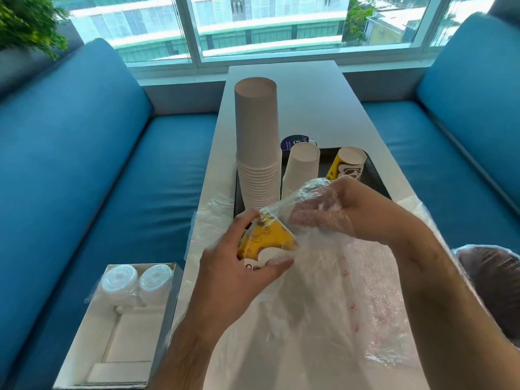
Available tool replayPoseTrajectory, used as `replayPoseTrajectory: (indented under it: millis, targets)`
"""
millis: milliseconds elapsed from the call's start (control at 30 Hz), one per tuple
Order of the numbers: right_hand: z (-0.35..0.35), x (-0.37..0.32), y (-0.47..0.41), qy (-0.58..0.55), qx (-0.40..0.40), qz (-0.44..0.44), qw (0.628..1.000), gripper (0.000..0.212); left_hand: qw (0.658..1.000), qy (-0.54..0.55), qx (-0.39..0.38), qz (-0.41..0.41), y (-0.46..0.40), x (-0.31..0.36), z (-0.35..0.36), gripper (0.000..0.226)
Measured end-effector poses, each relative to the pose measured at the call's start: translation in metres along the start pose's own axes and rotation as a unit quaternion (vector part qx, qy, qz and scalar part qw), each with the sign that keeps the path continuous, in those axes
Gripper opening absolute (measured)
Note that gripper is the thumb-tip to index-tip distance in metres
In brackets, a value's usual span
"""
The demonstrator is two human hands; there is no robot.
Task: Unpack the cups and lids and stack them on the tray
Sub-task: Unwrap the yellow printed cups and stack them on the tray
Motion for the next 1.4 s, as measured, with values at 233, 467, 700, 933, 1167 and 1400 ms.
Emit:
replayPoseTrajectory:
  millis: [233, 467, 700, 933, 1167, 1400]
  targets:
    - [0.025, -0.003, -0.002, 0.012, -0.056, 0.011, 0.998, 0.03, 0.999, -0.051, -0.015, 0.005, 0.004, -0.007, 0.004, 0.086]
    - [0.007, 0.007, -0.003, 0.005, 0.024, 0.028, 0.999, 0.014, 0.999, -0.033, -0.006, -0.03, 0.008, -0.025, -0.002, 0.078]
    - [0.013, 0.008, -0.003, -0.029, 0.03, 0.047, 0.998, 0.032, 0.999, 0.017, -0.001, -0.043, 0.008, -0.022, -0.005, 0.066]
    - [-0.001, 0.027, 0.01, -0.102, 0.071, 0.061, 0.99, 0.056, 0.994, 0.093, 0.013, -0.051, 0.008, -0.023, -0.015, 0.056]
    - [-0.009, 0.054, 0.019, -0.115, 0.086, 0.121, 0.982, 0.079, 0.988, 0.139, 0.04, -0.052, 0.008, -0.026, -0.021, 0.047]
    - [-0.021, 0.054, 0.03, -0.024, 0.071, 0.152, 0.986, 0.063, 0.985, 0.15, 0.07, -0.052, 0.007, -0.029, -0.027, 0.042]
Point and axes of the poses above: each hand's wrist, its own y-axis away from the middle knuckle, its own z-axis out of the palm, x = y × z, the point moved 9 cm from there along -y, towards the middle knuckle, and after that the axes turned 3 degrees about -y, right-handed, at the moved point
